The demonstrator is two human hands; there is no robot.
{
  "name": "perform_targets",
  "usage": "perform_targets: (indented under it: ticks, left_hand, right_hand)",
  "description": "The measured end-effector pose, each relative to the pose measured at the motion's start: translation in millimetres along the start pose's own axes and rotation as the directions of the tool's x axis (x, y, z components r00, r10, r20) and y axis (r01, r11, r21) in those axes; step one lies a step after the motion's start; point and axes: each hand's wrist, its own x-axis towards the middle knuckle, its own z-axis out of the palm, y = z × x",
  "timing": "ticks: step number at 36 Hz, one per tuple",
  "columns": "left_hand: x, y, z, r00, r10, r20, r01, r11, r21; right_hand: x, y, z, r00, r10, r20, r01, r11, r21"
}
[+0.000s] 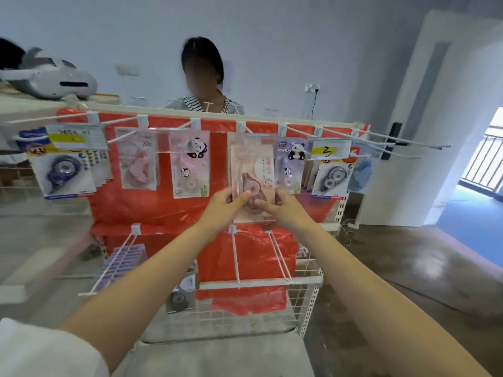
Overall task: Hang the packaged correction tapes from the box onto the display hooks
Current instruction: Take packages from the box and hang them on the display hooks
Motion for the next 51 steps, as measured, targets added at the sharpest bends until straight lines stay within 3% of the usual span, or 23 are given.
perform_targets:
  ticks: [7, 11, 17, 20, 27, 40, 46, 51]
  left_hand:
    - [-5.0, -11.8, -8.2, 0.999, -0.041, -0.028, 0.047, 0.952, 0.304]
    - [-3.7, -24.3, -21.7, 0.998, -0.061, 0.029, 0.034, 0.816, 0.577]
    - [12.3, -25.5, -38.6, 0.998, -0.021, 0.059, -0.028, 0.69, 0.723]
    - [21.0, -27.9, -44.2, 0.993, 0.008, 0.117, -0.097, 0.625, 0.775]
    - [33.5, -39.4, -54.5, 0.973, 0.083, 0.214, -0.22, 0.61, 0.762]
    - [52.9, -67.2, -72.5, 0.928, 0.1, 0.36, -0.344, 0.602, 0.721]
    - [53.2, -82.9, -53.9, 0.852, 0.114, 0.511, -0.494, 0.495, 0.714]
    - [43.7, -89.2, -15.2, 0.76, 0.119, 0.639, -0.6, 0.506, 0.619]
  right_hand:
    - [12.2, 5.0, 18.9, 0.996, 0.015, -0.083, -0.02, 0.998, -0.059]
    - [25.7, 3.0, 25.5, 0.99, 0.069, -0.122, -0.069, 0.998, 0.002]
    - [45.7, 1.0, 33.2, 0.984, 0.16, -0.076, -0.158, 0.987, 0.038]
    - [58.5, 4.3, 40.2, 0.981, 0.174, -0.083, -0.177, 0.984, -0.033]
    - [79.3, 5.7, 55.1, 0.98, 0.159, -0.118, -0.171, 0.98, -0.099]
    - [100.9, 5.4, 74.6, 0.939, 0.211, -0.272, -0.254, 0.958, -0.134]
    - [82.3, 15.5, 59.6, 0.949, 0.124, -0.291, -0.258, 0.836, -0.484]
    - [50.0, 24.7, 30.3, 0.939, 0.165, -0.301, -0.329, 0.681, -0.654]
